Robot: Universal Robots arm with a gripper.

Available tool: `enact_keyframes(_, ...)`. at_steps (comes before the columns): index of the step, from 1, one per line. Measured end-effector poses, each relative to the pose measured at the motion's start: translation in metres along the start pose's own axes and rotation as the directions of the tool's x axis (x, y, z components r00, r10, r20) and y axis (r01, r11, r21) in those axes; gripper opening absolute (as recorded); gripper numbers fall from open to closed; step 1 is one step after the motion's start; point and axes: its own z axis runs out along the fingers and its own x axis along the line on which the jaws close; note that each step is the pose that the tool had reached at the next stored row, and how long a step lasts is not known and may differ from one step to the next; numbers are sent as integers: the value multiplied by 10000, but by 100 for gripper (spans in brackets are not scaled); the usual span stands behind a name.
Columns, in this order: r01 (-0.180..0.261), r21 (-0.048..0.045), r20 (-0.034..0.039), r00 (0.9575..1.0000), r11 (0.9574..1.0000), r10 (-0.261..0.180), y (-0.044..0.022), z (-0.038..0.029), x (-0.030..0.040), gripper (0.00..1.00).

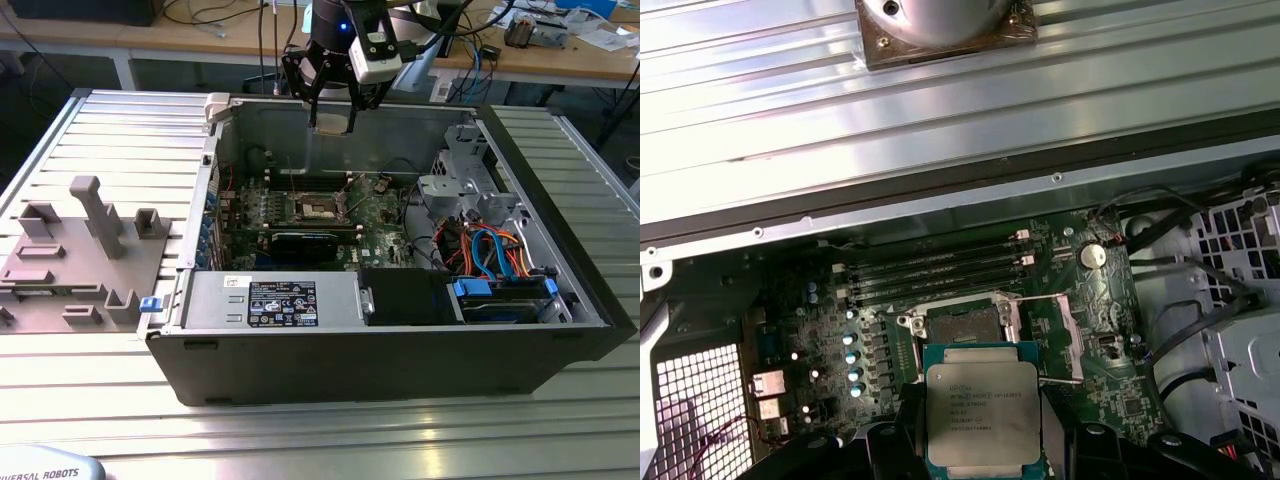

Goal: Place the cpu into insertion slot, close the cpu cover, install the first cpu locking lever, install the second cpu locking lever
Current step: 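Place the cpu into insertion slot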

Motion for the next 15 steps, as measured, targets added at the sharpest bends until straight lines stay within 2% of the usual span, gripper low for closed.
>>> enact_keyframes(15, -80, -1, 7, 10000, 10000, 80, 0, 0, 0, 55)
